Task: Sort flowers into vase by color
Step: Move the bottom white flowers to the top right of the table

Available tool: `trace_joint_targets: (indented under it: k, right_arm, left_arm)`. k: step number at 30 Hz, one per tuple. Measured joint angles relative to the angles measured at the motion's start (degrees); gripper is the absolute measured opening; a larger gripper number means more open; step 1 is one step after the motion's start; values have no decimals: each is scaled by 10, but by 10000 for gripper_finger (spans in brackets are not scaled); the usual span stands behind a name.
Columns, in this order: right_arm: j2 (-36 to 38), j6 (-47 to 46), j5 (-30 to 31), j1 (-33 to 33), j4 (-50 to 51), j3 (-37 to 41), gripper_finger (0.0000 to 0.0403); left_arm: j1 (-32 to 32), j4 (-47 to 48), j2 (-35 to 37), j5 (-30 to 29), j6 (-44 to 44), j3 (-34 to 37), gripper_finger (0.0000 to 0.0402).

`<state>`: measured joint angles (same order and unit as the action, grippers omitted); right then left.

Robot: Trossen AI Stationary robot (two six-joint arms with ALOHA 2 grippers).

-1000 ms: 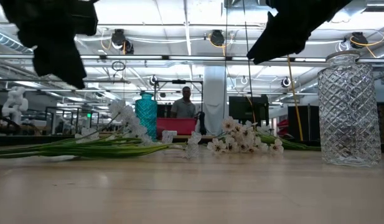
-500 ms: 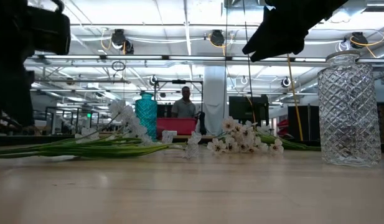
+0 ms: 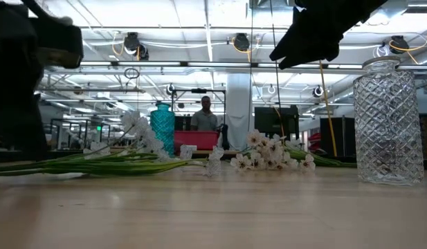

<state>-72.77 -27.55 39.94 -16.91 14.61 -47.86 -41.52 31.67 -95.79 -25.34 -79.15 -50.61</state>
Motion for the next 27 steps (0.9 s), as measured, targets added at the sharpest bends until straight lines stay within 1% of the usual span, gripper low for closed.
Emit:
trace_joint_targets:
  k: [3, 8, 12, 16, 18, 20, 27]
  right_arm:
    - [0, -3, -11, 0, -1, 0, 251]
    - [0, -3, -11, 0, -7, 0, 251]
    - [0, -1, -11, 0, -12, 0, 251]
    - [0, 8, -11, 0, -12, 0, 251]
    - [0, 11, -10, 0, -12, 0, 251]
    - [0, 12, -10, 0, -15, 0, 251]
    - [0, 31, -11, 0, -40, -1, 251]
  left_arm:
    - [-1, -13, -10, -8, 1, -8, 248]
    - [0, -11, -33, -8, 2, -10, 250]
    - [-4, -19, -55, -14, 29, -10, 249]
    - [-8, -28, -67, -28, 49, -11, 235]
    - [-8, -29, -68, -28, 50, -11, 215]
    - [-8, -31, -68, -28, 50, -11, 188]
    - [-7, -32, -69, -27, 62, -11, 74]
